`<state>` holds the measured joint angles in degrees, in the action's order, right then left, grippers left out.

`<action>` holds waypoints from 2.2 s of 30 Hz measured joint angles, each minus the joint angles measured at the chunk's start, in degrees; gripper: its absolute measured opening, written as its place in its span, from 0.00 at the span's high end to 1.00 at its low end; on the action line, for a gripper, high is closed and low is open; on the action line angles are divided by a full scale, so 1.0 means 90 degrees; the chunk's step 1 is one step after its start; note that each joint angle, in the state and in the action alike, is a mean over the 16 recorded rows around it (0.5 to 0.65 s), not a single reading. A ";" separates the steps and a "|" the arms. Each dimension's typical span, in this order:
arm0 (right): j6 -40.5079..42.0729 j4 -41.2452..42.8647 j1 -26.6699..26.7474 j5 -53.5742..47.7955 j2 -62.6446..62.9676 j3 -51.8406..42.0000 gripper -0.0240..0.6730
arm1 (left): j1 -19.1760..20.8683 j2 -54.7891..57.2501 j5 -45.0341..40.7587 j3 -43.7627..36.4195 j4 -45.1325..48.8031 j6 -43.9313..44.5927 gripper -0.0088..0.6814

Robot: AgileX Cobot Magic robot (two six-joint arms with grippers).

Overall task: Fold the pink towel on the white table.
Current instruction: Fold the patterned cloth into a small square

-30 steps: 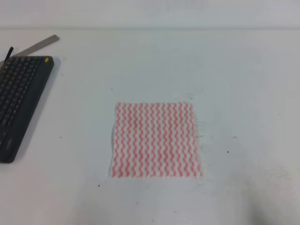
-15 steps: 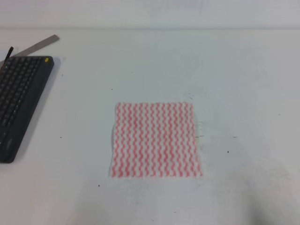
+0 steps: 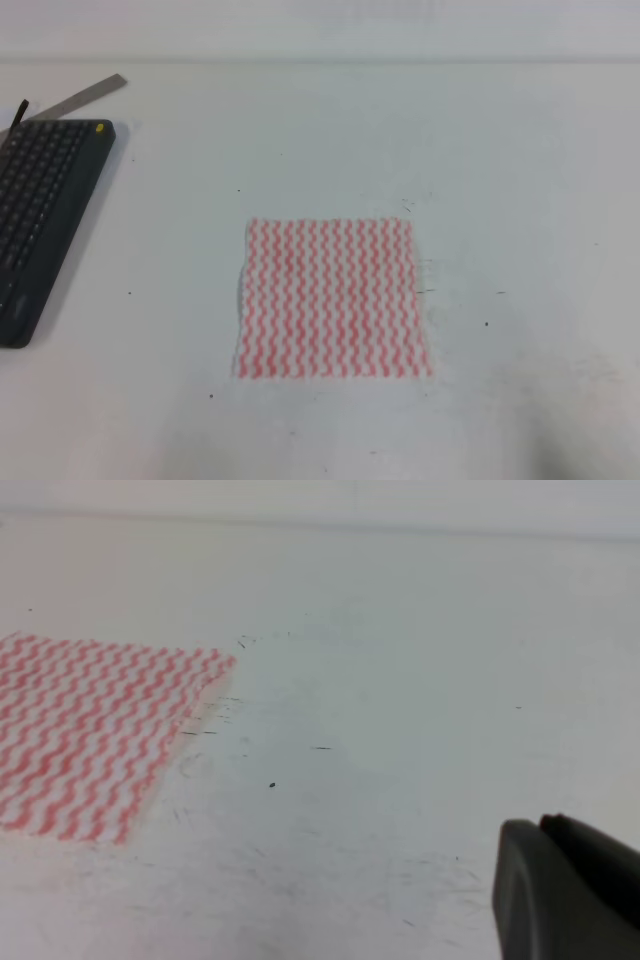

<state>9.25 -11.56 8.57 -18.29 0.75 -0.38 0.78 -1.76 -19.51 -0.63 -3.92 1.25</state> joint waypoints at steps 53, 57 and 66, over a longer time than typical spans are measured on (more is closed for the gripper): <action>0.0014 -0.4482 -0.0001 0.1939 -0.0022 0.0034 0.99 | 0.0001 0.0035 0.1988 0.0025 -0.2885 -0.0245 0.99; 0.0022 -0.4529 -0.0001 0.1854 -0.0023 0.0050 0.99 | 0.0000 0.0027 0.1810 0.0129 -0.2942 -0.0189 0.99; 0.0142 -0.4497 -0.0001 0.1231 -0.0528 0.0566 0.99 | -0.0001 0.0550 0.1025 0.0956 -0.2989 -0.0068 0.99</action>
<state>10.53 -52.04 8.56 -7.22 -4.00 4.72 0.77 3.19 -10.29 7.97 -30.82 0.64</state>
